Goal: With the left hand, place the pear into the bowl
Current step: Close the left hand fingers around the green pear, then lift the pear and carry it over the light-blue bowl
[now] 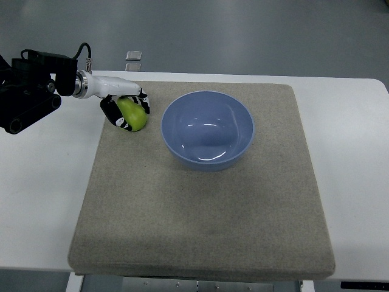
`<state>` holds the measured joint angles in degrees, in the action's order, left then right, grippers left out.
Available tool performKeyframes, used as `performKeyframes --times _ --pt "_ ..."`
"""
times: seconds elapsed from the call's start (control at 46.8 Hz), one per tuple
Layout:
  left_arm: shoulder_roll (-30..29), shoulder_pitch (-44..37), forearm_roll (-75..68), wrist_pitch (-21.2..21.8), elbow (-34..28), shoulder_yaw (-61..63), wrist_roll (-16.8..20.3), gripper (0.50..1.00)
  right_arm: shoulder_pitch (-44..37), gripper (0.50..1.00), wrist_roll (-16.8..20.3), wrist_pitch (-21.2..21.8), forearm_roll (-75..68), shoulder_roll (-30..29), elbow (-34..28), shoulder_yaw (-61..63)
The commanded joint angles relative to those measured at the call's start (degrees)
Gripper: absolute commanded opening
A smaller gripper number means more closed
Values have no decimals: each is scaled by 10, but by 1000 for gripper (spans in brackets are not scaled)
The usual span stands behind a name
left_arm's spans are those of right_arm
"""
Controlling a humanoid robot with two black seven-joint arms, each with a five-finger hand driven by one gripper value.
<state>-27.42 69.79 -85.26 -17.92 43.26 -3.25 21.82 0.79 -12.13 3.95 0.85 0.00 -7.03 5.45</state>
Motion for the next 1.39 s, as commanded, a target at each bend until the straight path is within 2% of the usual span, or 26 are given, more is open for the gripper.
performKeyframes --times 0.0,0.385,0.984,1.369 --pt "0 1 0 0 1 -1 1 500 0 926 0 0 0 0 0 0" --pt "-1 10 1 -2 4 -1 1 500 0 926 0 0 0 0 0 0" --pt "1 94 14 -2 9 -23 1 500 0 926 0 0 -1 0 0 0" --pt "48 119 13 -2 32 -39 2 500 0 926 0 0 0 0 0 0"
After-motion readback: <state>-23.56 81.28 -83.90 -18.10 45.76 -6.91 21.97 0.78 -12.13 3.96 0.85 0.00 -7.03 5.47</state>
